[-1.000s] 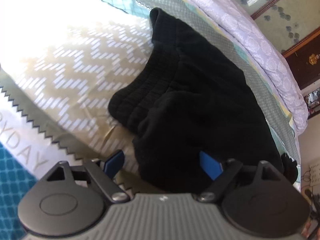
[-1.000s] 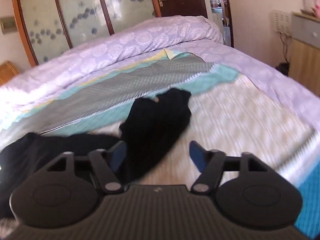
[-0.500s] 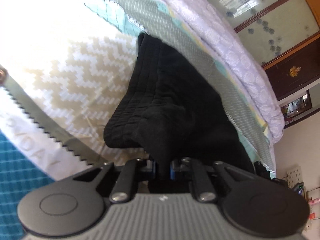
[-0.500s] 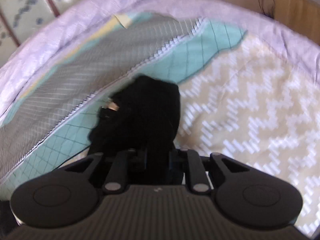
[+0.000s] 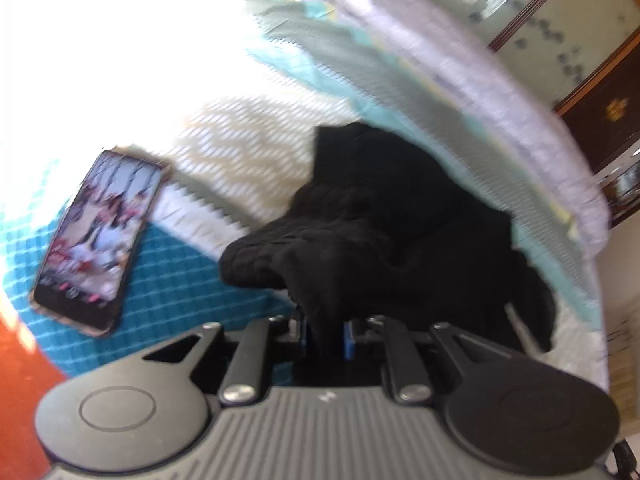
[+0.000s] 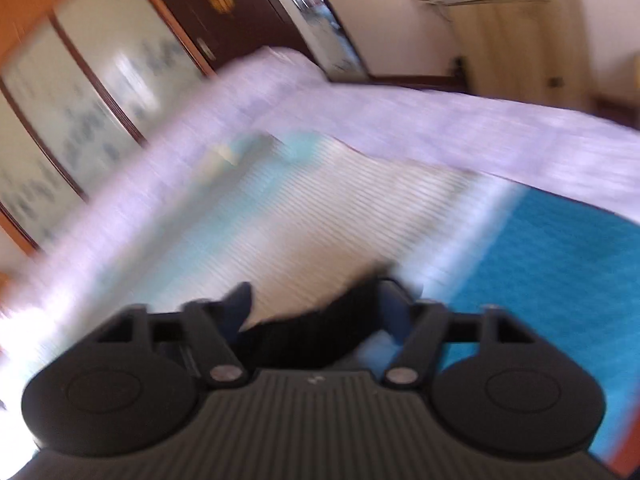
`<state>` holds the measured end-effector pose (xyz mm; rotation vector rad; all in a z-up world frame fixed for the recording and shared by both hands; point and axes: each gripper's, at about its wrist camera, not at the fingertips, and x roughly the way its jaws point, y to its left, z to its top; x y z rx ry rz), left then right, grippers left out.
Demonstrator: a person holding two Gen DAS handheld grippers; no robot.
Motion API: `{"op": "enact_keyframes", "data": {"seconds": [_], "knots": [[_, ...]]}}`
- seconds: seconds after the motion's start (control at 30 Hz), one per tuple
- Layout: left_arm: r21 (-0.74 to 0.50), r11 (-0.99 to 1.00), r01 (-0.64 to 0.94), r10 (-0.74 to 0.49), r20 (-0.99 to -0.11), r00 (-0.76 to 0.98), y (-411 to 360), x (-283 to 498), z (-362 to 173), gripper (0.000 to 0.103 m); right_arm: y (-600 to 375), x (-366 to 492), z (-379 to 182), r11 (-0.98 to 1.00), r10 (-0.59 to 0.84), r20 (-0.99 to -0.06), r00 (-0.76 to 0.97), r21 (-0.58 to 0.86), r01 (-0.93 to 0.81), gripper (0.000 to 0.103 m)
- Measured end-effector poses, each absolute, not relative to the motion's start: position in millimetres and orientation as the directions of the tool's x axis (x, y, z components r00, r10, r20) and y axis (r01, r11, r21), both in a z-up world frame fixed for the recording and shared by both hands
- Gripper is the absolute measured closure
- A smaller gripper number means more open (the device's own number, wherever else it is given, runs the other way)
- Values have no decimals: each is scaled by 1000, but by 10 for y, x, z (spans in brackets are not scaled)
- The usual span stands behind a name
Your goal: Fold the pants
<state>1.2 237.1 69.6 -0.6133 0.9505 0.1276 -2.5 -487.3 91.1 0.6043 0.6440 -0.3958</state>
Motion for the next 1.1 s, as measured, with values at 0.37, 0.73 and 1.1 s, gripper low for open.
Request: {"op": "enact_keyframes", "data": {"seconds": [0.37, 0.73, 1.1], "knots": [[-417, 817, -398, -147, -818, 556, 2241, -246, 397, 58, -4908, 3, 1007, 782, -320, -655, 684, 225, 581, 37], [-427, 794, -433, -158, -832, 531, 2260, -256, 178, 67, -4205, 1260, 378, 929, -174, -816, 552, 50, 367, 46], [-561, 725, -399, -270, -764, 586, 2402, -374, 227, 95, -5241, -278, 1076, 677, -173, -405, 898, 613, 407, 92]]}}
